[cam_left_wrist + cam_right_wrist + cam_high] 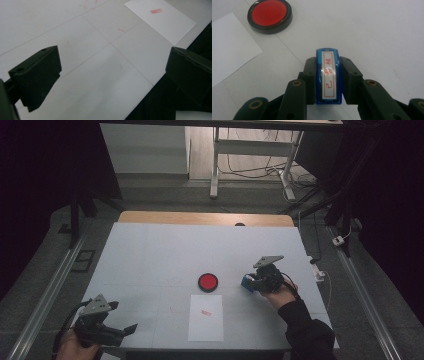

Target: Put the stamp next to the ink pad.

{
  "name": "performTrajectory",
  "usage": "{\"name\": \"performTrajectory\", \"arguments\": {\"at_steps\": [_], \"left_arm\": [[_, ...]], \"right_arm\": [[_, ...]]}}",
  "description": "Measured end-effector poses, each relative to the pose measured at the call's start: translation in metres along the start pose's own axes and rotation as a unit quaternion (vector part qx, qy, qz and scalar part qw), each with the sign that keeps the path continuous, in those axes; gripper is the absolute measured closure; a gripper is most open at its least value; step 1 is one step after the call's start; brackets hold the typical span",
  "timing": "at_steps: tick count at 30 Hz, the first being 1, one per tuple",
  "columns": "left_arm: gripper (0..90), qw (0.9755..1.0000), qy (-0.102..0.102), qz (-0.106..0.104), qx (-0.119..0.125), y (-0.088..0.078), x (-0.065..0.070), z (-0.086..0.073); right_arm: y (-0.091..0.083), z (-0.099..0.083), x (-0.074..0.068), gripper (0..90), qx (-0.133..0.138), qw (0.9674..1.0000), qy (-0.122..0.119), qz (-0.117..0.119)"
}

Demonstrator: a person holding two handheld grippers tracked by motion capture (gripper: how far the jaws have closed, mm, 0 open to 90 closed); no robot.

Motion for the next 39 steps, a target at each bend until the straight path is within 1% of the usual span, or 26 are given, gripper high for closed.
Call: {"name": "performTrajectory", "arguments": {"at_steps": [2,7,11,14,19,23,27,29,34,37,39], "left_arm": [[0.6,1.0000,0.000,0.000,0.000,0.000,0.000,0.000],[0.6,1.0000,-0.001,0.000,0.000,0.000,0.000,0.000],[0.6,1.0000,0.000,0.001,0.000,0.000,0.000,0.000],[0.6,1.0000,0.000,0.001,0.000,-0.001,0.000,0.000],[0.6,1.0000,-0.003,0.000,0.001,-0.001,-0.001,0.000],[0.6,1.0000,-0.003,0.001,0.001,-0.001,-0.001,-0.001],[0.6,1.0000,-0.004,0.001,0.000,-0.001,-0.001,-0.001],[0.6,1.0000,-0.004,0.001,0.000,-0.001,0.000,0.000],[0.6,1.0000,-0.004,0.001,0.000,0.000,-0.001,0.000],[0.6,1.0000,-0.005,0.001,0.000,0.000,-0.001,0.000],[0.6,1.0000,-0.004,0.002,0.000,0.000,-0.001,0.000]], "right_arm": [[-0.001,0.001,0.000,66.2,0.006,1.0000,0.000,0.000],[-0.006,0.003,0.000,60.6,0.012,0.9999,0.006,-0.002],[-0.010,0.006,-0.001,51.5,0.020,0.9997,0.010,-0.002],[-0.013,0.006,-0.004,44.2,0.020,0.9997,0.015,0.001],[-0.017,0.007,-0.010,34.3,0.023,0.9996,0.014,-0.001],[-0.023,0.007,-0.014,26.5,0.034,0.9991,0.026,0.002],[-0.029,0.006,-0.020,22.2,0.047,0.9982,0.037,0.009],[-0.033,0.005,-0.022,20.5,0.048,0.9977,0.046,0.015],[-0.044,0.000,-0.026,14.4,0.061,0.9963,0.060,0.010],[-0.052,-0.003,-0.030,9.2,0.071,0.9955,0.063,0.006],[-0.057,-0.005,-0.032,8.0,0.076,0.9950,0.065,0.003]]}}
Point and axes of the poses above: each handheld gripper's, and its own axes: y roughly forward along the jaws, z roughly out of its top, x roughly to its right, the point moved 5 cm from there along y, roughly forward along the jaws, and after that the axes turned 4 degrees about y, right-handed, at the moved point
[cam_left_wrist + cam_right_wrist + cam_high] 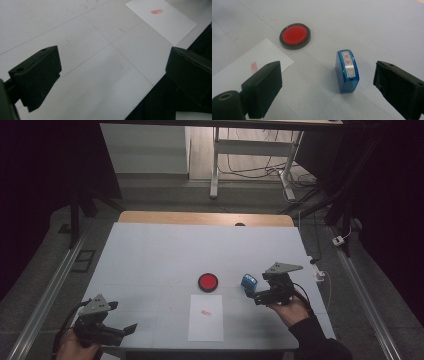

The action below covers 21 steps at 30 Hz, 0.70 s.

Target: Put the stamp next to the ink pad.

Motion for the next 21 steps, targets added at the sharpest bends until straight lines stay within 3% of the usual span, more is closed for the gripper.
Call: {"name": "performTrajectory", "arguments": {"at_steps": [10,21], "left_arm": [[0.6,1.0000,-0.001,-0.001,-0.001,0.000,0.000,0.000],[0.6,1.0000,-0.002,0.000,-0.002,0.001,0.000,0.000]], "right_arm": [[-0.018,-0.015,-0.006,0.0,0.009,0.9999,0.003,-0.008],[-0.041,-0.031,-0.012,0.0,0.021,0.9991,0.011,-0.036]]}}
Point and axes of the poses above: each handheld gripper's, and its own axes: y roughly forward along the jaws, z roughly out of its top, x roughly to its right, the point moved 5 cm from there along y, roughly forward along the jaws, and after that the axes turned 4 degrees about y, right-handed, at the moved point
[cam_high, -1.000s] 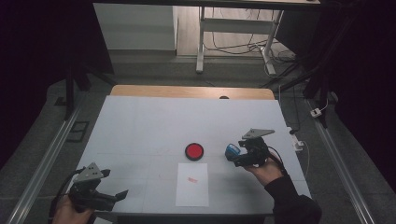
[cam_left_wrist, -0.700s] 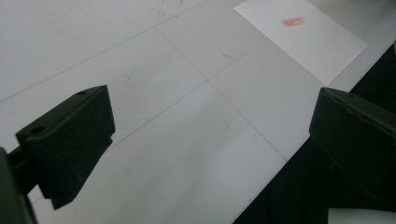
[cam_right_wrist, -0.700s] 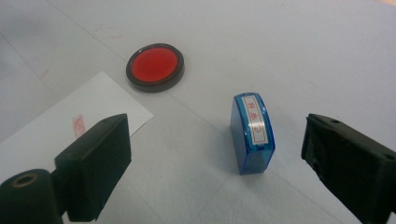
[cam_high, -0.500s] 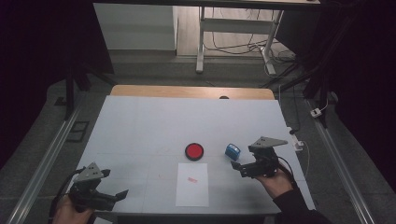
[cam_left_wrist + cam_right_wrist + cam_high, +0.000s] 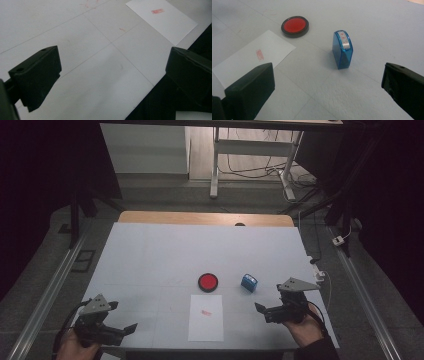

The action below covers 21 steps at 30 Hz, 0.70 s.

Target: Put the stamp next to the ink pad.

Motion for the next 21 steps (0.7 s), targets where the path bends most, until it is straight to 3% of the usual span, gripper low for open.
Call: {"name": "performTrajectory", "arguments": {"at_steps": [9,21], "left_arm": [[0.6,1.0000,0.000,0.000,-0.001,0.000,0.000,0.000],[0.9,1.0000,0.001,0.002,-0.006,0.001,0.000,-0.001]], "right_arm": [[-0.018,-0.016,-0.001,0.0,-0.005,0.9997,0.023,-0.006],[-0.031,-0.036,0.000,0.0,-0.022,0.9990,0.035,-0.016]]}}
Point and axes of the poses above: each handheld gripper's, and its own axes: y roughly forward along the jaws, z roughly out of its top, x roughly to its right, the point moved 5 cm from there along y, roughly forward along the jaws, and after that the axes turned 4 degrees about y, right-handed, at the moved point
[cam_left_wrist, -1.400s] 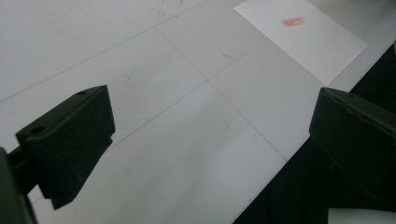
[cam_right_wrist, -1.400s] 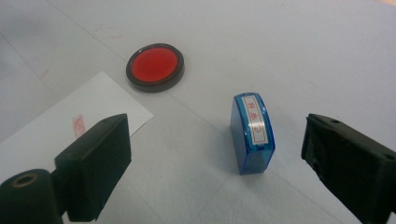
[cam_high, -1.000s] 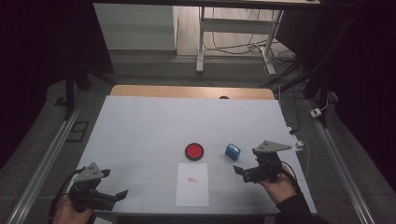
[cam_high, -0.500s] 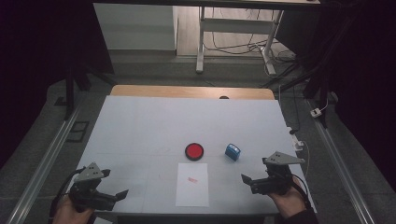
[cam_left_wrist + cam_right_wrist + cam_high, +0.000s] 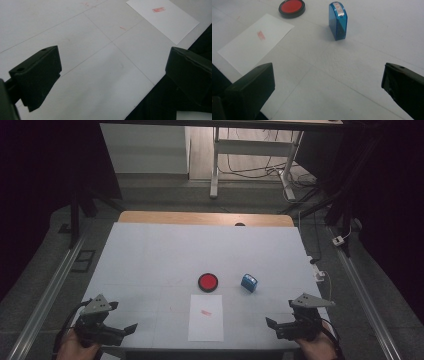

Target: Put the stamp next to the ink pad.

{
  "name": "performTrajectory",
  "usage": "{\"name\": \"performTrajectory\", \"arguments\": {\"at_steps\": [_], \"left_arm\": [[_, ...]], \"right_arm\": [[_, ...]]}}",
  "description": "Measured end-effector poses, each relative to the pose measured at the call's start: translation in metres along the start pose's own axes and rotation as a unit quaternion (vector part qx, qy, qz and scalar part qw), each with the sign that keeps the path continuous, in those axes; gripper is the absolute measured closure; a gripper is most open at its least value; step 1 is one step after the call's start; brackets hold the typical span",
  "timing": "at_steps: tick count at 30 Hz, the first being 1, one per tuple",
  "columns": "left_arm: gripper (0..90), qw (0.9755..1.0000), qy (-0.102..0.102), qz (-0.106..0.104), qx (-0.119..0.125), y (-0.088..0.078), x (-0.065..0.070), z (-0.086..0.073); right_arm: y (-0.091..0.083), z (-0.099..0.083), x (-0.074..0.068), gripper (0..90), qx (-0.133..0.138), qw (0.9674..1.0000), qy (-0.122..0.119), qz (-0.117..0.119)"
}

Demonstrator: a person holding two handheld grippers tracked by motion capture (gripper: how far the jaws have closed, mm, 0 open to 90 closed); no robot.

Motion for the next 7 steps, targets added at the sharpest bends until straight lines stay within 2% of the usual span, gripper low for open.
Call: {"name": "performTrajectory", "arguments": {"at_steps": [7], "left_arm": [[1.1,1.0000,-0.001,-0.001,0.000,0.0007,-0.0002,0.0007]], "right_arm": [[-0.0047,-0.0026,0.0017,0.0,0.002,0.9999,0.011,0.007]]}}
Point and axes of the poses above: each handheld gripper's, and its own axes: y roughly forward along the jaws, z roughly out of its top, x roughly to its right, the point moved 5 cm from there along y, roughly forward along the jaws, and after that the axes turned 4 degrees about y, right-handed, at the moved point
